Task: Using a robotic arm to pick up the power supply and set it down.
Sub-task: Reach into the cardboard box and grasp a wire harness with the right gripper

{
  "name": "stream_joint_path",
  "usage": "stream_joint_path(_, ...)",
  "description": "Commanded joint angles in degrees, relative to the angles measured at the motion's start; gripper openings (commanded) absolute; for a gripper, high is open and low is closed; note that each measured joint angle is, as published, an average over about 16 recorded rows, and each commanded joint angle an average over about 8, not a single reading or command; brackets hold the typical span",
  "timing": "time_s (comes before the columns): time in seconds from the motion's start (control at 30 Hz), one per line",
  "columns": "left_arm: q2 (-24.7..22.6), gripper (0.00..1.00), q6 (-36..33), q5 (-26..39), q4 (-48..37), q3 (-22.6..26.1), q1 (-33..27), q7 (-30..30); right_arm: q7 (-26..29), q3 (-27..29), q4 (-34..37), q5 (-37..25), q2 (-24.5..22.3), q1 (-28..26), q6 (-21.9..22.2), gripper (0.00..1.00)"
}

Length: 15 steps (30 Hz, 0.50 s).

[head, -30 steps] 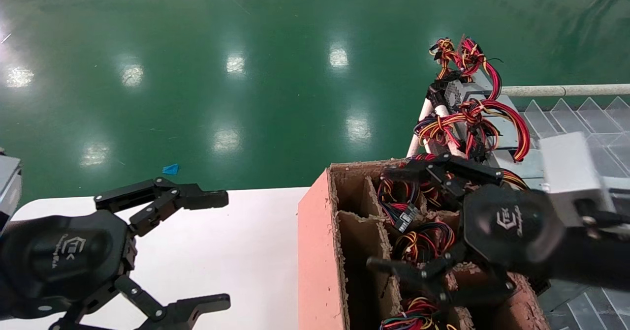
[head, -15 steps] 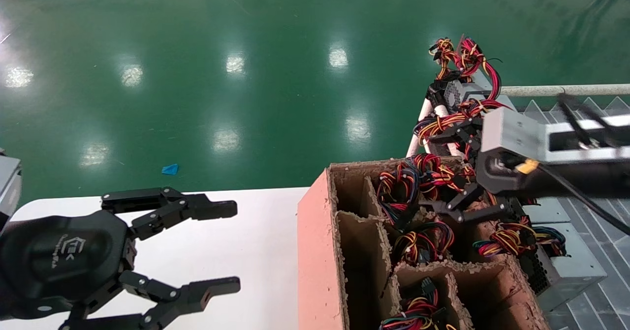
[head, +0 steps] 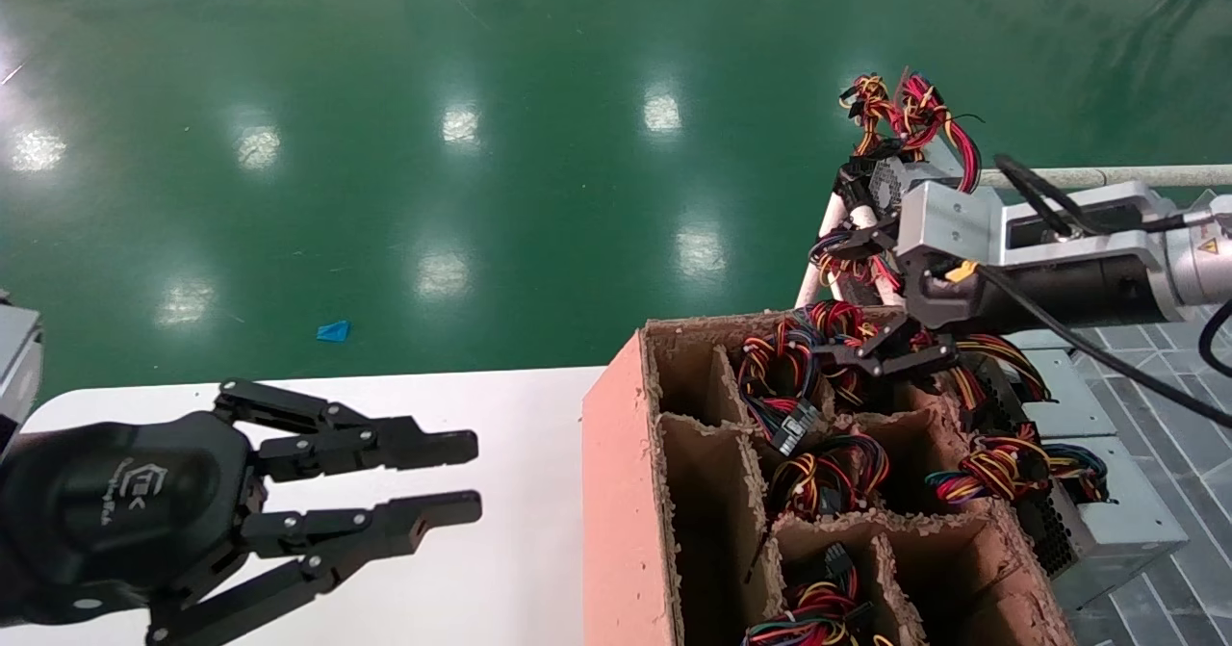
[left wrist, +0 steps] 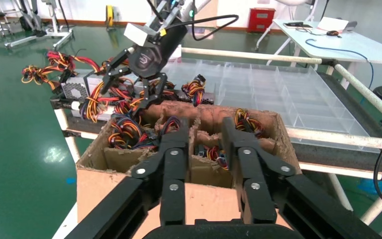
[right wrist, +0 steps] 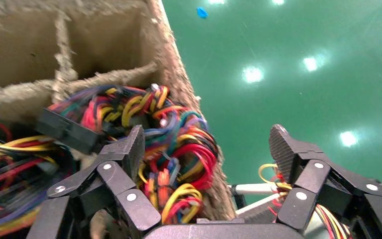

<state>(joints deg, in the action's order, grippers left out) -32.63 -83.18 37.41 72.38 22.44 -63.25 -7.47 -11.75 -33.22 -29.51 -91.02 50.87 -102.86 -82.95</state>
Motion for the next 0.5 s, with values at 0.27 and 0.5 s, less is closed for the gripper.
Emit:
stream_joint_path(0.27, 0.0, 0.0, 0.0, 0.0, 0.0, 0.0, 0.0, 0.0, -5.97, -1.09, 9.11, -2.1, 2.5, -3.92, 0.79, 0.0)
stream_joint_path(0.5, 0.0, 0.0, 0.0, 0.0, 0.0, 0.01, 0.0, 0.0, -8.91, -1.8, 13.53, -3.31, 3.7, -5.87, 1.1, 0.0)
